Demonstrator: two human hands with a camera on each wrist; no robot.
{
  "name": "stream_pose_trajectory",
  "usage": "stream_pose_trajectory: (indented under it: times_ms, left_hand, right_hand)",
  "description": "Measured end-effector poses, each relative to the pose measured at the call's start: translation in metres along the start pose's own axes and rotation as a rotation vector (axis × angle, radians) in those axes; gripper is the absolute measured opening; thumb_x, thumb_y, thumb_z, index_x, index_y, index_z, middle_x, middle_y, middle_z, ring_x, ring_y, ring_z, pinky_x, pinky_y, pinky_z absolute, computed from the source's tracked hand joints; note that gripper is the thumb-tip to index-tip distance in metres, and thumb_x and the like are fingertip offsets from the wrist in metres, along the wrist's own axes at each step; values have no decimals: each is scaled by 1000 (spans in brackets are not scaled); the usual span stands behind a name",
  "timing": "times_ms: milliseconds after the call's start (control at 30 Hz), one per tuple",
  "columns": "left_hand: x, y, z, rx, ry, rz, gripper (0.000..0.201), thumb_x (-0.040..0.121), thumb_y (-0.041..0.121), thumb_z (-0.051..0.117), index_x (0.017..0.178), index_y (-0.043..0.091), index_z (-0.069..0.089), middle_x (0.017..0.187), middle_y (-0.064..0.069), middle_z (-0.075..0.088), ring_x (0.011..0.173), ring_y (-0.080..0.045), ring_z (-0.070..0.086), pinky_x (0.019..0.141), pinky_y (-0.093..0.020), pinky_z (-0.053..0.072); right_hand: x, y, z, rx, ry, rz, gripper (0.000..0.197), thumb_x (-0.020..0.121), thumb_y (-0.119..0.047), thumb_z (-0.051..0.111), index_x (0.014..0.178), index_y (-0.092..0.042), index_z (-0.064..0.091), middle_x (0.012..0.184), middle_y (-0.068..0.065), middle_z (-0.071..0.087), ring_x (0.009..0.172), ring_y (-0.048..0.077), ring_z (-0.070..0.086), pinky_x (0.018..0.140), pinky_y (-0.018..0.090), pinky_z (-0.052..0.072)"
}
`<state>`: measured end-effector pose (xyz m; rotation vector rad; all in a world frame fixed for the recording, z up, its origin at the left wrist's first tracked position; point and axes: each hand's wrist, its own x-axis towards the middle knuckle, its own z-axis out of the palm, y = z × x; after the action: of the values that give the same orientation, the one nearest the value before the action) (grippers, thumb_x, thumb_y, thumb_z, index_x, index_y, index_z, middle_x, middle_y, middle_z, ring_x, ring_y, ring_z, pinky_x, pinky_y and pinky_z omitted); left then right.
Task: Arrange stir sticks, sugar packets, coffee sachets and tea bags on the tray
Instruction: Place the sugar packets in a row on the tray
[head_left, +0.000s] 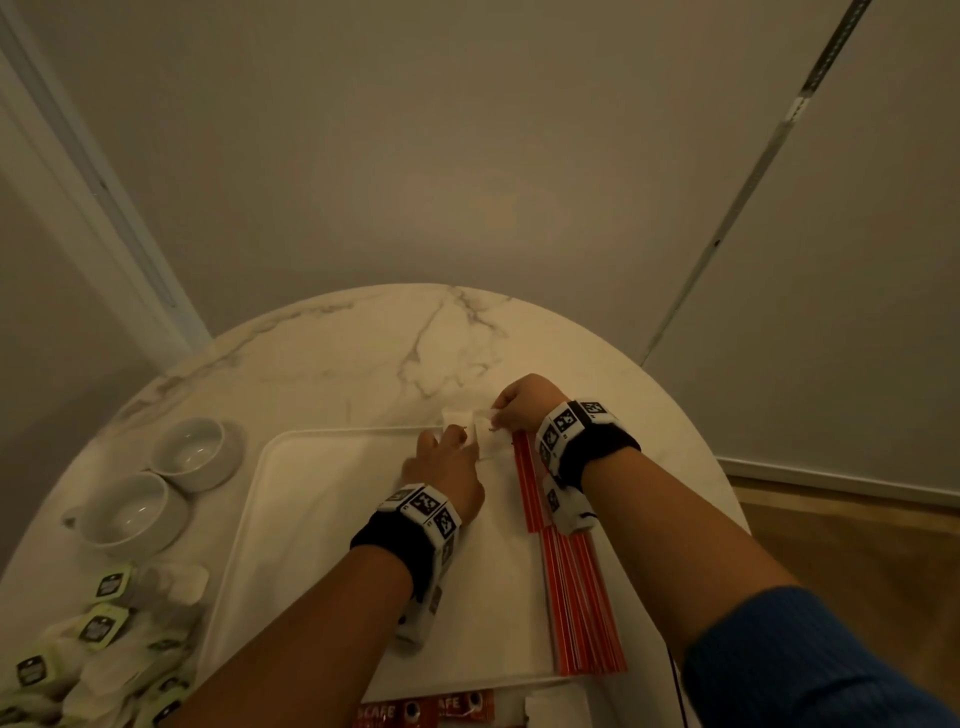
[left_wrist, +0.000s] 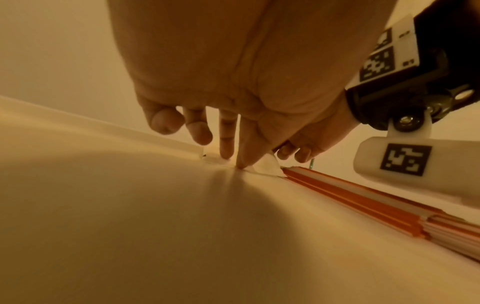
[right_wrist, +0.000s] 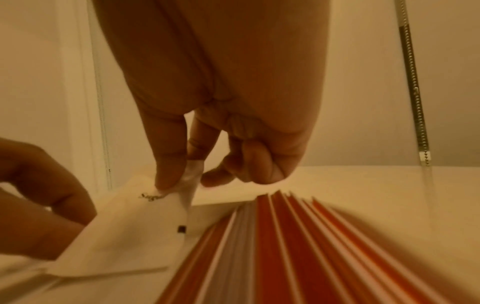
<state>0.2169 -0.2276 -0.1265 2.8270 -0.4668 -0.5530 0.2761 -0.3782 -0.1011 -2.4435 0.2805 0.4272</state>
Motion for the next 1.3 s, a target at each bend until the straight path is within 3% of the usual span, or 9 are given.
stream_pose_trajectory:
  times_ms: [300,533,700,867,1200,1300]
  left_hand:
    - [6,-7,-6,-13,36,-3,44,87,18,45,129,22,53,140,5,36,127,-23,29,98,-39,37]
    - [9,-7,-2,-26,39,71,37,89,17,45,124,10,56,137,0,38,126,-23,31,101,-36,39]
    - [8,-6,-2,-12,68,72,37,89,16,46,125,12,55,134,0,38,124,-24,32,97,-36,42]
    - [7,-4,-4,-45,101,57,51,86,16,50,137,19,41,139,-1,31,125,-27,30,96,-37,42]
    - [7,-5,-6,-4,4,73,45,87,21,50,131,14,50,139,0,35,129,-25,29,99,-39,40]
    - [7,-5,-8,-26,38,62,46,85,19,52,131,16,48,136,-1,34,125,-25,32,96,-39,42]
  right_hand:
    - [6,3,-2,-6,-28,-8,17,80,-8,71,96,-8,74,90,8,69,84,19,61,81,32,54]
    - [7,6,-4,-159,-8,-11,17,82,-10,69,98,-13,74,99,7,71,83,16,58,72,26,46]
    - [8,3,-5,-207,-16,-29,18,82,-8,66,98,-13,74,99,6,71,86,19,62,77,29,52]
    - [8,0,-3,-241,-31,-61,21,82,-5,65,99,-14,74,99,5,71,91,21,64,80,30,53]
    - [7,-1,0,-257,-33,-83,25,83,-2,63,104,-12,72,104,6,70,97,22,64,79,28,50]
    - [8,-2,1,-265,-43,-86,27,83,-1,62,106,-11,71,105,8,70,99,23,64,82,29,51]
